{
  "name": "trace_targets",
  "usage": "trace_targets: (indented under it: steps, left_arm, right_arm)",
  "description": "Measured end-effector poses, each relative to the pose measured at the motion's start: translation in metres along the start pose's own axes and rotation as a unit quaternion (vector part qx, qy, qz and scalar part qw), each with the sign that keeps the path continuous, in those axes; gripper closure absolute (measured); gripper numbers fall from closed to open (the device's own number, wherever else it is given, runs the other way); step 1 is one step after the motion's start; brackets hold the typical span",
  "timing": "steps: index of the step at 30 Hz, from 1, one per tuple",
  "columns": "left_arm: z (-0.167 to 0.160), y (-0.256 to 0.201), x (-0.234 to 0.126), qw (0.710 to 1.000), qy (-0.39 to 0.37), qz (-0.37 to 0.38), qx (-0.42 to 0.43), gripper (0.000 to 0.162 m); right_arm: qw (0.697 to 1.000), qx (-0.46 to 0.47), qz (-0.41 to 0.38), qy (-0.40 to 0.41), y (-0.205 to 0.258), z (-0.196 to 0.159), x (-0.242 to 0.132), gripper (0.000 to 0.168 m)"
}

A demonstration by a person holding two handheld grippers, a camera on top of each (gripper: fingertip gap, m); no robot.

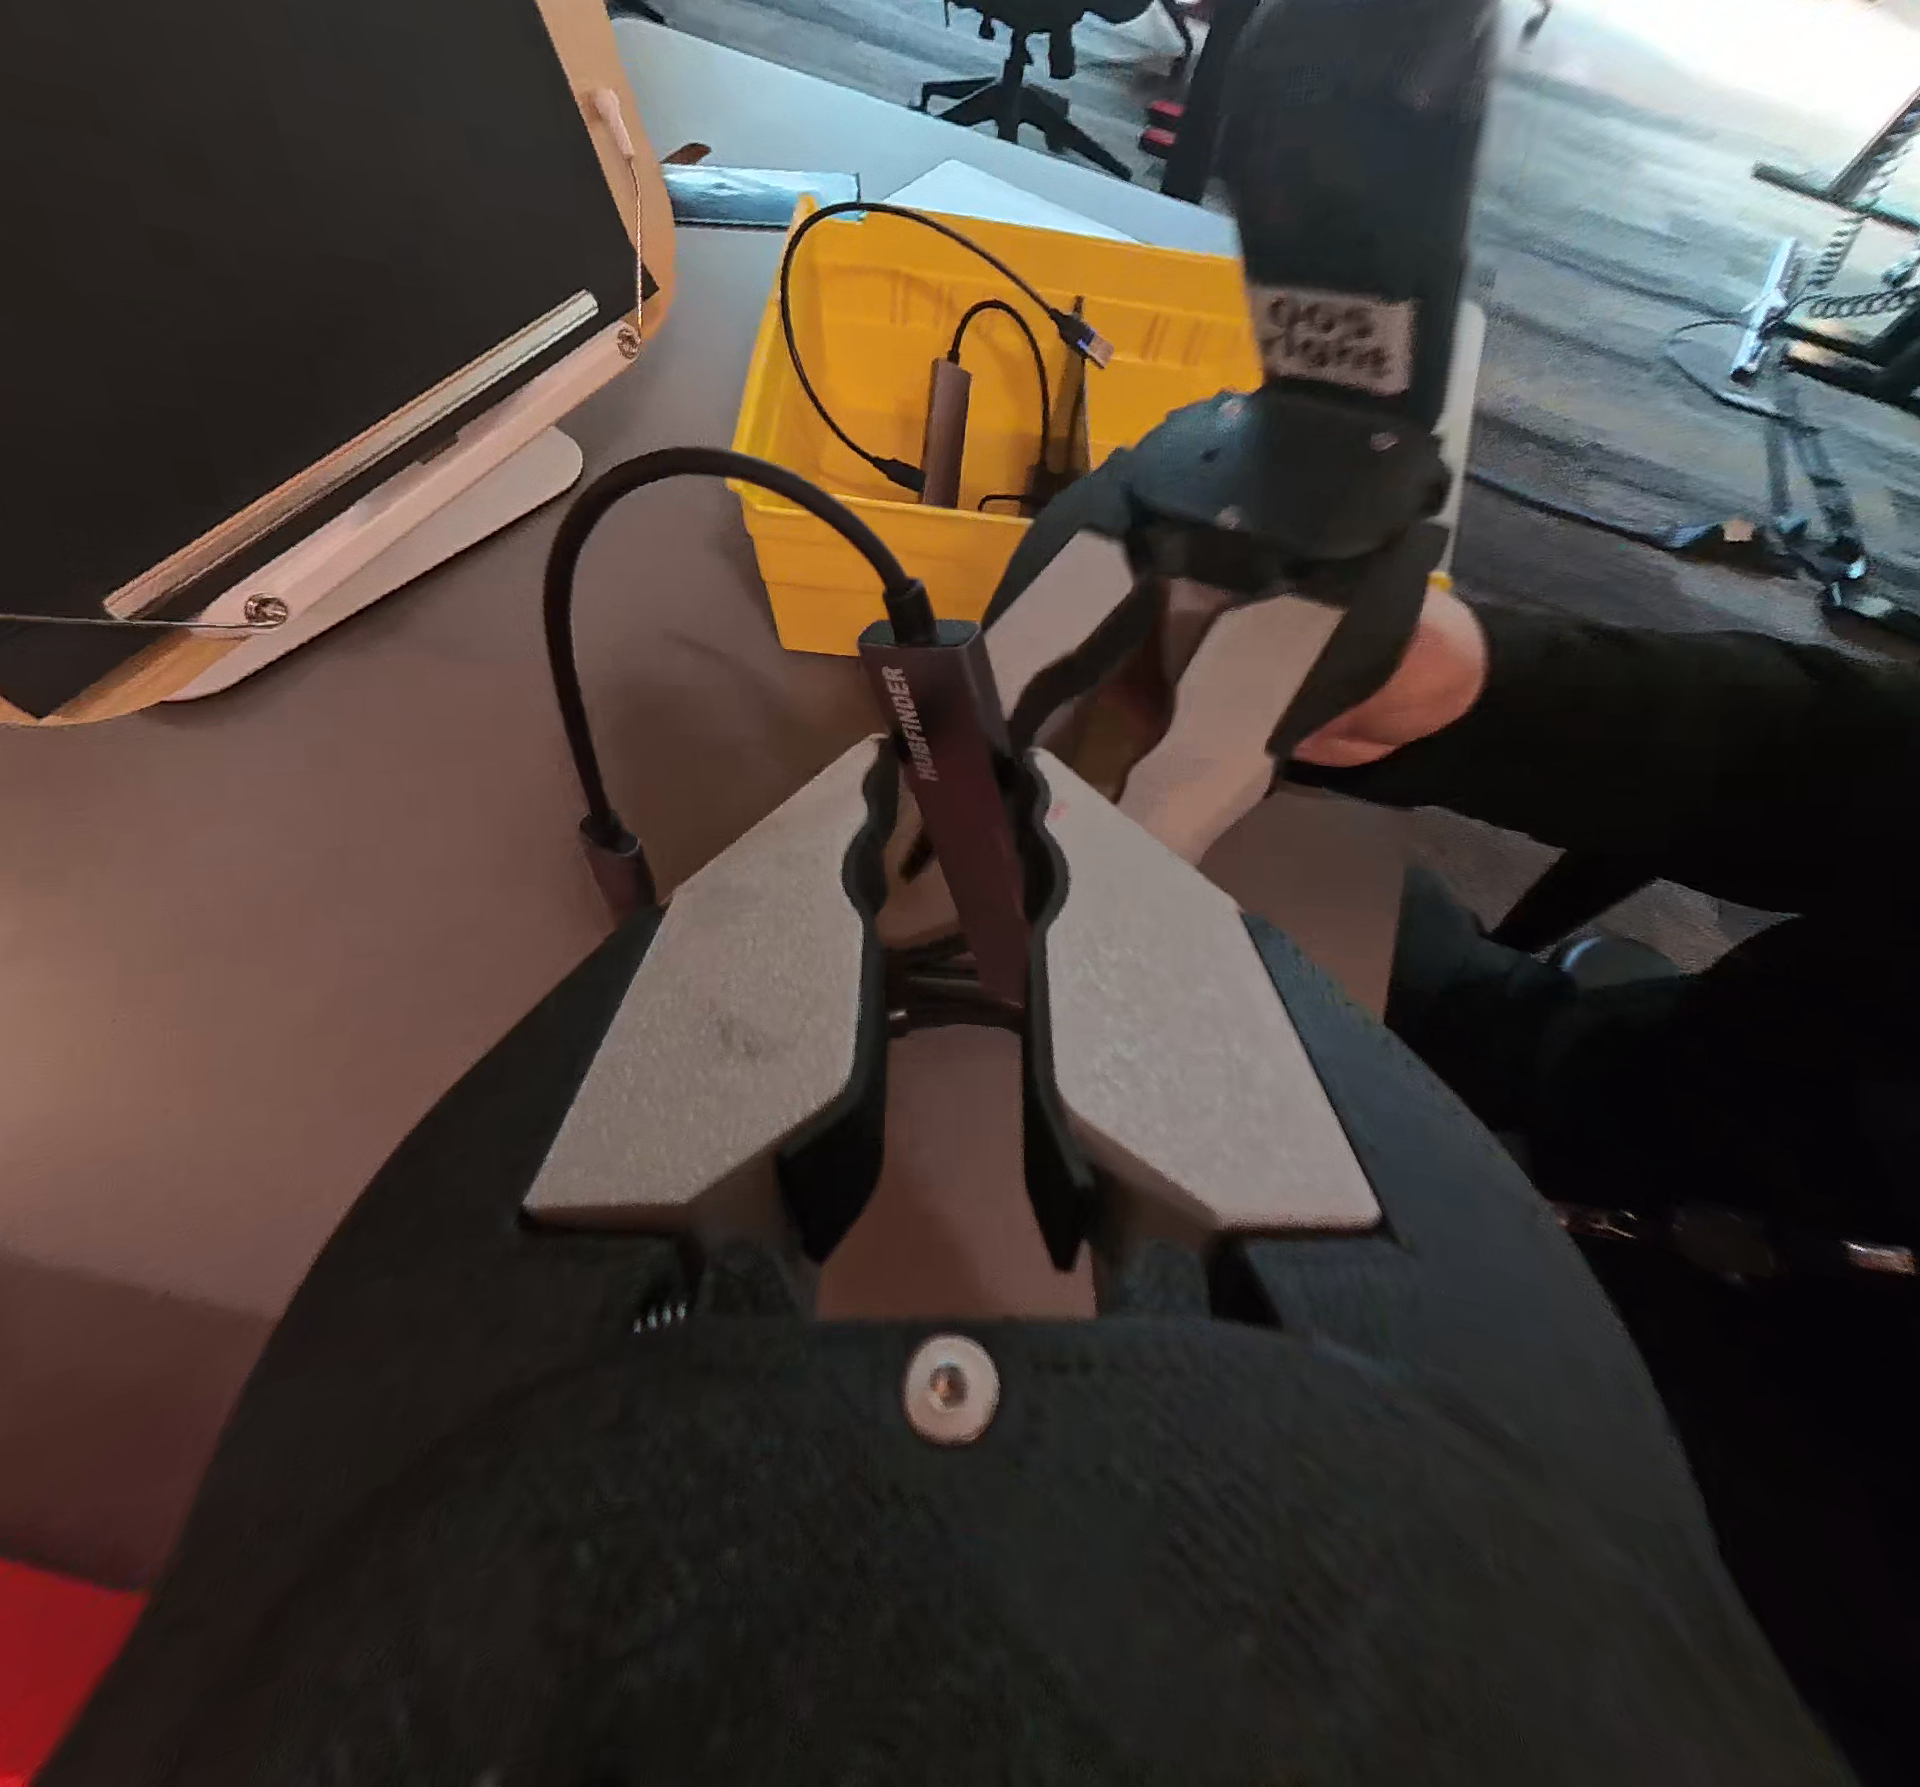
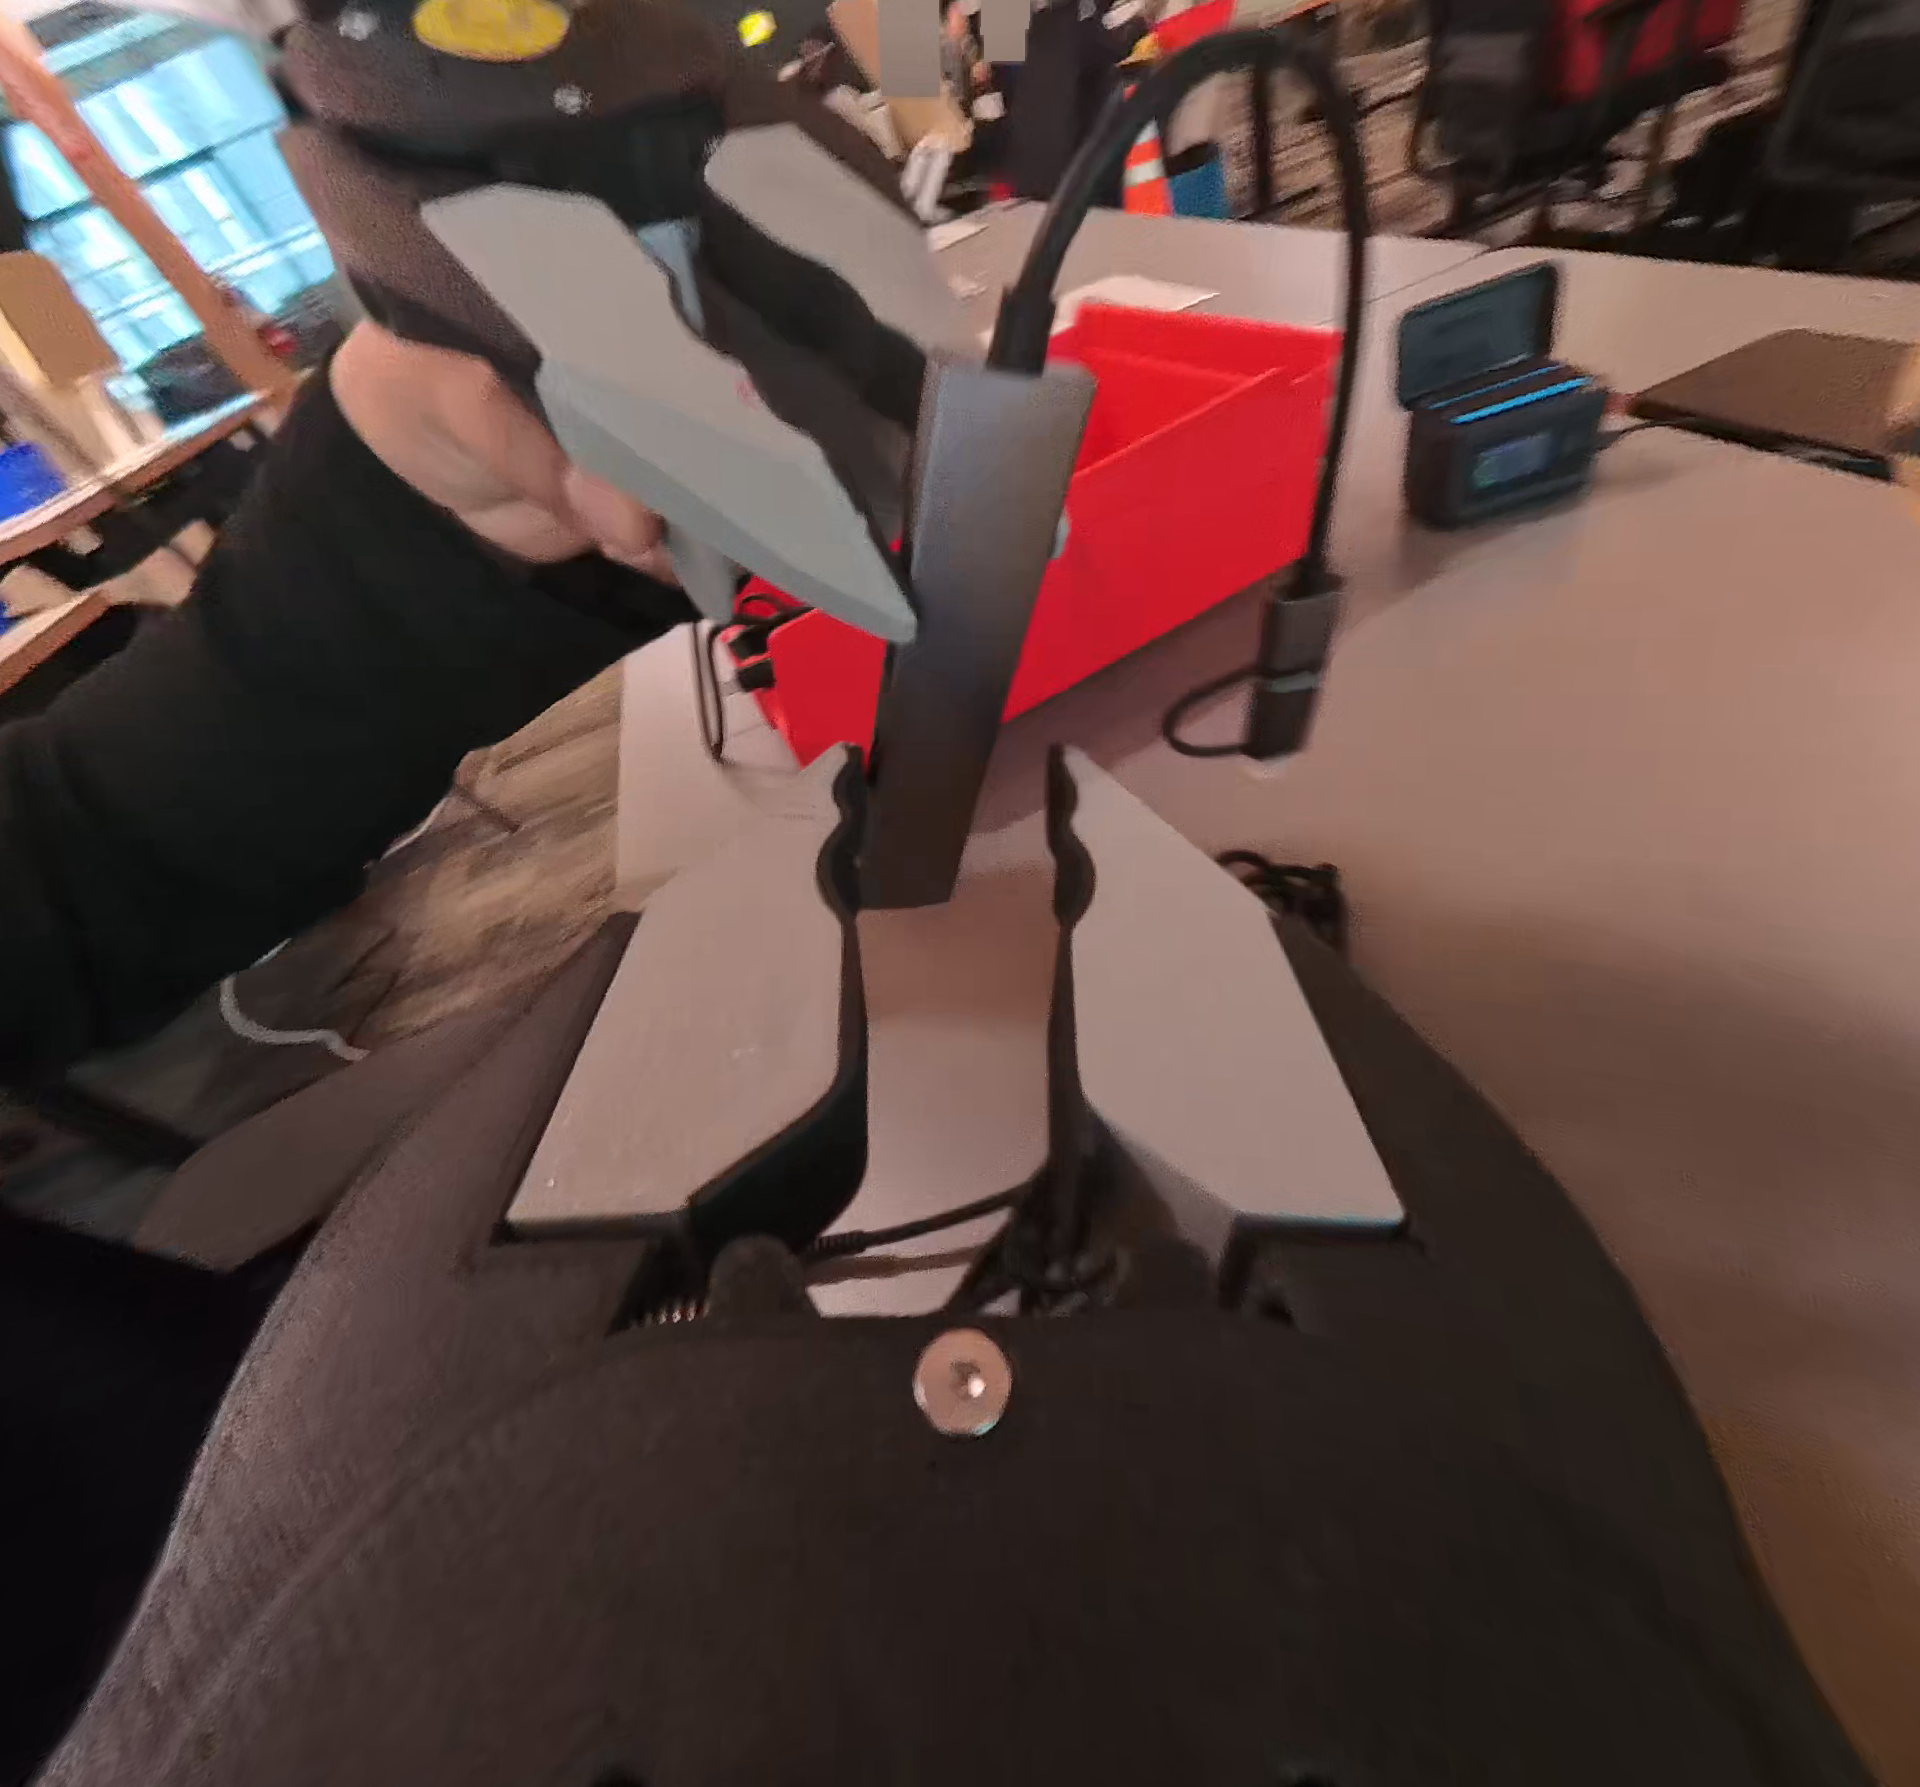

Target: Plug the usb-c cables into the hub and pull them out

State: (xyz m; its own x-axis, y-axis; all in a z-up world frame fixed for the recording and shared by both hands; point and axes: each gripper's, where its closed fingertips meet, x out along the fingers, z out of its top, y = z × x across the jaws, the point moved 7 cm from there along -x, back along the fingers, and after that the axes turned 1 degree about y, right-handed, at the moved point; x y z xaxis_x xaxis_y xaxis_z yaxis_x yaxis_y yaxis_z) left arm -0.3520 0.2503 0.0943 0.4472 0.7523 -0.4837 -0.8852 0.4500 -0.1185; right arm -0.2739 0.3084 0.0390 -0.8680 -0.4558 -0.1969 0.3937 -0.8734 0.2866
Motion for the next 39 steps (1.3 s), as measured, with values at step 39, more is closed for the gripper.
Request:
trace_targets:
  steps: [39]
  left_arm:
    - [-0.081, -0.021, -0.003, 0.91, -0.168, 0.366, 0.103, 0.143]
  right_arm:
    - [0.92, 0.268, 0.105, -0.266, -0.026, -0.024, 0.01, 0.149]
